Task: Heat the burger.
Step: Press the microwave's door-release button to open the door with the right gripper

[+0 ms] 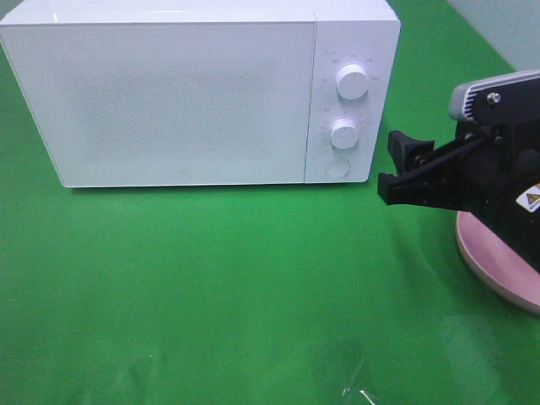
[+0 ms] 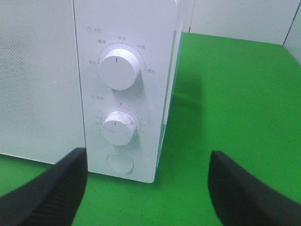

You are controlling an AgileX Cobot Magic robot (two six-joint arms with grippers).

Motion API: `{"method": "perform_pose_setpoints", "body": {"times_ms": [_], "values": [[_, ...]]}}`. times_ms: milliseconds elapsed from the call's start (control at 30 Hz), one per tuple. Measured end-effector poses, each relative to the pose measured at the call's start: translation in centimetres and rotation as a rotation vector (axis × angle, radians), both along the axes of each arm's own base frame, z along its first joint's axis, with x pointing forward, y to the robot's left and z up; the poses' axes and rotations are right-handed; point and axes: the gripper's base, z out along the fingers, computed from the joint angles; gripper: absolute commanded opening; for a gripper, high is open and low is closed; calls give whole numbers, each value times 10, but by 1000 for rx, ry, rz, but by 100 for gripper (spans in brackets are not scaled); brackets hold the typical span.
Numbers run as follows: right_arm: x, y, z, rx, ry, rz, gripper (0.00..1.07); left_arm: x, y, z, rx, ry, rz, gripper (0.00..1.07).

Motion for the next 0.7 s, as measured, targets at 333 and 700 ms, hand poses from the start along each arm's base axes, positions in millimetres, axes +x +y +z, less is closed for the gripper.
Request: {"method": "perform_pose_setpoints", "body": {"times_ms": [333,700], "values": [[-17,19,-13,13,26,-75,72,0,0,0,0,0,0,98],[-24,30,-24,43,56,-49,69,0,0,0,0,0,0,98]]}}
